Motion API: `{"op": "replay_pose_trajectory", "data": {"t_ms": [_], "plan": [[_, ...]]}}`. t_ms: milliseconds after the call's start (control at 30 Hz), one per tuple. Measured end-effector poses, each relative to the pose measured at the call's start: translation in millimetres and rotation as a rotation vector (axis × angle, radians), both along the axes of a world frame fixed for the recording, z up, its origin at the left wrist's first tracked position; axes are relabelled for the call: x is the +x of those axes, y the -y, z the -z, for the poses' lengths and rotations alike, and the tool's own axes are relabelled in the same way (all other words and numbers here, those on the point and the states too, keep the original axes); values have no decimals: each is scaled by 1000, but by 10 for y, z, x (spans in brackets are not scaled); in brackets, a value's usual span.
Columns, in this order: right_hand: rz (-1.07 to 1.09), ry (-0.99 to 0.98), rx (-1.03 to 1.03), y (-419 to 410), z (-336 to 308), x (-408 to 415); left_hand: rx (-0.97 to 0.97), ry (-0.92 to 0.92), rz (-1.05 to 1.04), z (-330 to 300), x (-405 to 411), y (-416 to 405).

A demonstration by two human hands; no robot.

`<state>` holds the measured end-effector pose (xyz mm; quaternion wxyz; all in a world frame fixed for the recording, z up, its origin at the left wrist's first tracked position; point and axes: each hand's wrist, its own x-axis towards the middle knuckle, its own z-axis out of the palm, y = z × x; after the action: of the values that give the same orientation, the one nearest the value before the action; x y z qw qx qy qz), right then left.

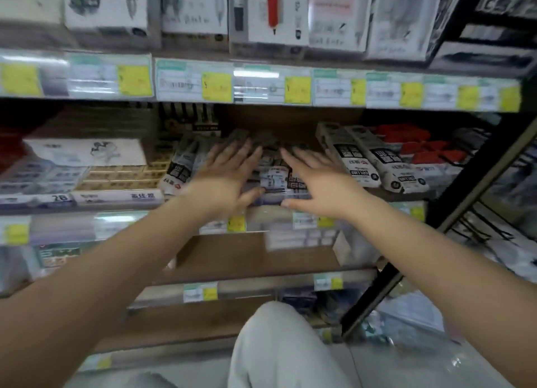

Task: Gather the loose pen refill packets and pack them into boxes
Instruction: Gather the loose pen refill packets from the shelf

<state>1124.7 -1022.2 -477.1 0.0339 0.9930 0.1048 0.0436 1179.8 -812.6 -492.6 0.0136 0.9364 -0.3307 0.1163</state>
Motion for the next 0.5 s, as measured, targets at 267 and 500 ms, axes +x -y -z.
{"op": "replay_pose_trajectory", "data": {"t_ms": [267,500], "plan": [[5,25,17,40,-212,-217,65,-39,-46,-98,-238,-52],[69,66,-9,130,-389,-416,133,-45,-10,-207,-293,5]]}}
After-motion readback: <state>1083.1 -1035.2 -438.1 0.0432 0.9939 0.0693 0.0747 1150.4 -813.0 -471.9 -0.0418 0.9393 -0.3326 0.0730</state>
